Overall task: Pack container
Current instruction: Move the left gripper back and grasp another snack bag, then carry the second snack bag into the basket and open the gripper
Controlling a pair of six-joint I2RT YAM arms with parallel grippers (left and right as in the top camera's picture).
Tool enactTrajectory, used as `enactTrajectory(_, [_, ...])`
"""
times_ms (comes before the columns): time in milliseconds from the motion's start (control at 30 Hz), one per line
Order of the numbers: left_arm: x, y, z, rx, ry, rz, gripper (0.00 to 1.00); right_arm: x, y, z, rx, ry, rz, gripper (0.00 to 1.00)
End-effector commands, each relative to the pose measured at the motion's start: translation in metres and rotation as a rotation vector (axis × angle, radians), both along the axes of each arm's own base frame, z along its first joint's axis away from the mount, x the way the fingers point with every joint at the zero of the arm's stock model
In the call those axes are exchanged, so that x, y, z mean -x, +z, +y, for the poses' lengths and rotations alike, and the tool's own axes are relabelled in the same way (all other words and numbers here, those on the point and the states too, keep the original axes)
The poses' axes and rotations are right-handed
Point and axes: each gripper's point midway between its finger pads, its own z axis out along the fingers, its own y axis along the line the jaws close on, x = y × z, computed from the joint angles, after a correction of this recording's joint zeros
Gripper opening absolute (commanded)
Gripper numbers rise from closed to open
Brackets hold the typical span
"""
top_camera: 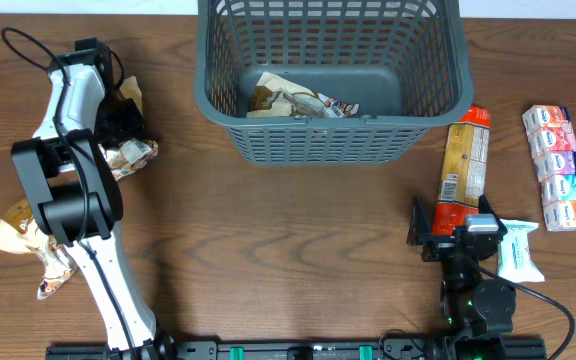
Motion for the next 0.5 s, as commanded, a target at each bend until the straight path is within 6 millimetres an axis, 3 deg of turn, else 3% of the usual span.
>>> enactTrajectory(0, [-0.001,0.006,-0.015,0.080,-0.005,-0.019,0.25,0.000,0.001,0.001,-0.014,0.003,-0.007,0.99])
enactTrajectory(100, [-0.007,0.026,-0.022,0.098,-0.020,-0.072,0.07,0.000,0.001,0.001,-0.014,0.003,-0.006,0.99])
enactTrajectory(200, [-0.016,0.070,-0.029,0.074,-0.099,-0.175,0.06,0.000,0.001,0.001,-0.014,0.003,-0.005,0.99])
enactTrajectory(367, [-0.026,0.186,-0.051,0.011,-0.218,-0.446,0.06,0.000,0.000,0.001,-0.014,0.003,-0.002,0.99])
enactTrajectory(400, [-0.024,0.225,-0.061,-0.011,-0.266,-0.540,0.06,0.000,-0.001,0.001,-0.014,0.003,0.003,0.99])
enactTrajectory(467, [-0.019,0.280,-0.080,-0.044,-0.350,-0.676,0.06,0.000,-0.003,0.001,-0.013,0.003,0.010,0.99])
